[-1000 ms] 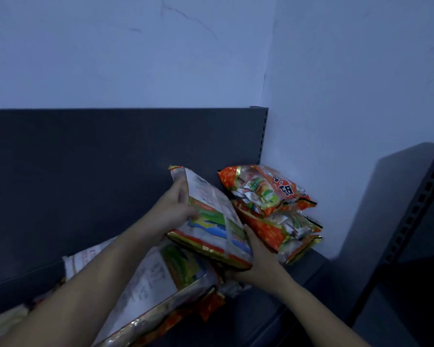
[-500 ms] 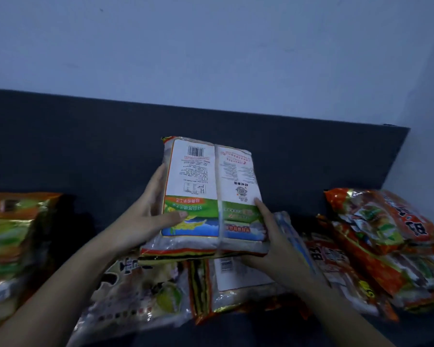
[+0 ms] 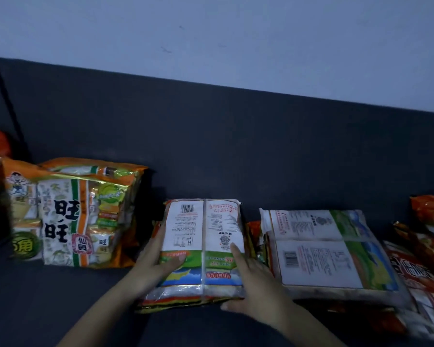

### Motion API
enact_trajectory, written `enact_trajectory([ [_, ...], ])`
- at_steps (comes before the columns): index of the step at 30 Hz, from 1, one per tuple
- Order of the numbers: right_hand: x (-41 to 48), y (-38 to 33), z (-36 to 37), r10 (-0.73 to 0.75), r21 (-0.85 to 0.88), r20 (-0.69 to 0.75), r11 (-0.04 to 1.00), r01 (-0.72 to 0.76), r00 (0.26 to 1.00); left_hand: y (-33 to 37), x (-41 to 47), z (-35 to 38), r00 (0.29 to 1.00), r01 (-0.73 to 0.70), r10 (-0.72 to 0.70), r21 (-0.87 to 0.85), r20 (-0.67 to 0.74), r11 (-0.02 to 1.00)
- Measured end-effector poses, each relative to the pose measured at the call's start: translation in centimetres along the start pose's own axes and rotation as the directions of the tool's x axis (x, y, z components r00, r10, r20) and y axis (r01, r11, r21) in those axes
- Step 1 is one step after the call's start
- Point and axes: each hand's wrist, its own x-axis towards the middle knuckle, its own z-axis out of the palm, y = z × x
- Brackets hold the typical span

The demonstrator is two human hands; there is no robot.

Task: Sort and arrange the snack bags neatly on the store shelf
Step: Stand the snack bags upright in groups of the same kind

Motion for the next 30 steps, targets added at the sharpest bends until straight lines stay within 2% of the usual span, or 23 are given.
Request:
enact_trajectory([
  [2, 0.2, -0.2, 0.2, 0.027, -0.036, -0.007, 0.999, -0.027, 1.000, -1.3, 0.7, -0.3, 0.999, 0.035, -0.034, 0.078, -0.017, 0.996],
  [6, -0.3, -0.5, -0.3, 0.076, -0.014, 0.019, 0.997, -0.075, 0.997, 0.0, 1.5, 0.4, 0.976, 0.189, -0.136, 0.344, -0.171, 0.920],
  [8, -1.0, -1.0, -0.9, 0.071, 0.035, 0.017, 0.997, -0.072, 0.997, 1.8, 1.9, 1.1, 0.969, 0.198, -0.112, 0.415, -0.222, 0.888],
  [10, -1.9, -1.4, -1.9, 0.056, 0.092, 0.002, 0.994, -0.056, 0.998, 4.1, 2.1, 2.3, 0.973, 0.166, -0.077, 0.428, -0.216, 0.888],
  [12, -3.0, -1.0, -3.3, 0.029, 0.143, -0.042, 0.989, -0.022, 0.999, 6.0, 2.4, 4.3, 0.984, 0.090, -0.013, 0.427, -0.180, 0.900],
  [15, -4.7, 1.2, -6.3, 0.048, 0.210, -0.192, 0.978, -0.007, 0.980, 8.6, 2.7, 8.4, 0.991, -0.097, 0.129, 0.463, -0.038, 0.881],
  [17, -6.2, 4.4, -8.4, 0.159, 0.206, -0.308, 0.974, -0.097, 0.938, 9.6, 3.0, 11.3, 0.987, -0.159, 0.139, 0.480, 0.079, 0.863],
  [20, -9.0, 10.1, -10.2, 0.256, 0.113, -0.431, 0.967, -0.230, 0.865, 9.4, 3.6, 15.0, 0.967, -0.233, 0.152, 0.461, 0.206, 0.856],
  [23, -11.6, 14.5, -9.6, 0.372, 0.162, -0.345, 0.928, -0.336, 0.862, 8.4, 4.4, 17.6, 0.959, -0.239, 0.128, 0.480, 0.252, 0.844],
  [26, -12.9, 16.4, -7.8, 0.432, 0.253, -0.232, 0.892, -0.375, 0.872, 7.5, 4.9, 19.5, 0.972, -0.196, 0.104, 0.484, 0.211, 0.853],
  [30, -12.7, 17.2, -5.4, 0.434, 0.295, -0.321, 0.890, -0.347, 0.842, 6.9, 5.4, 21.1, 0.972, -0.190, 0.117, 0.391, 0.204, 0.901],
])
